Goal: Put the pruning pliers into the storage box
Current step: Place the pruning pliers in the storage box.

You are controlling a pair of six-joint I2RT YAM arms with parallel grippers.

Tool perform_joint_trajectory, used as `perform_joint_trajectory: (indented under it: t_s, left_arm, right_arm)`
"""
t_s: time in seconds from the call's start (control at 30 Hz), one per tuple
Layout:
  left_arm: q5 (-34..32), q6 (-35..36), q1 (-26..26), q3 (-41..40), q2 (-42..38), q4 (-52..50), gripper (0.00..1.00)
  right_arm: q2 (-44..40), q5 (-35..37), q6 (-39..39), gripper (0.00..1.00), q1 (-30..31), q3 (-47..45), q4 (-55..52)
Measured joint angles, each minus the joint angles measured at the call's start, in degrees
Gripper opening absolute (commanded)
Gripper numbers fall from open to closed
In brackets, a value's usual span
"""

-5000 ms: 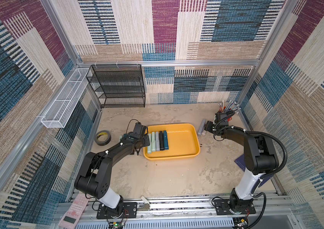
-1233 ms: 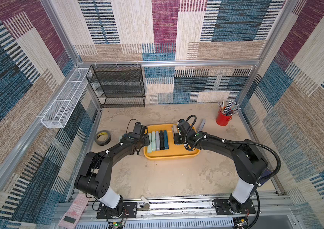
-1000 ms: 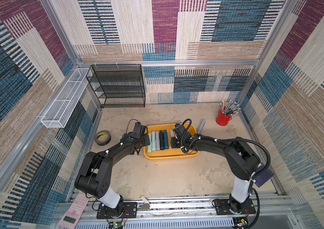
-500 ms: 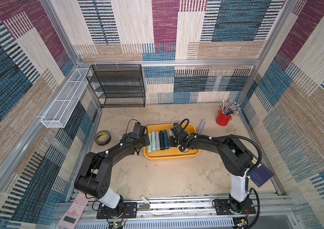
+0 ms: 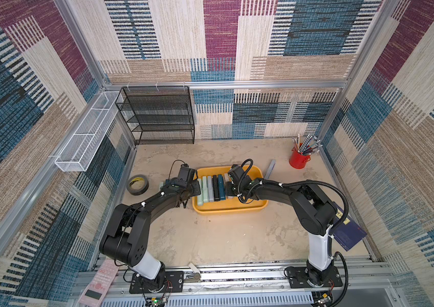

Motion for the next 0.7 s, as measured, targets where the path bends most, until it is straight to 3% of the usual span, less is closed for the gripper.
perform_joint_trajectory:
  t_s: [0.7]
  left_arm:
    - [0.5,0.0,0.0,0.0,0.0,0.1,0.09]
  right_arm:
    - [-1.8,-5.7,2.1,0.39,-1.3,-2.6,2.6]
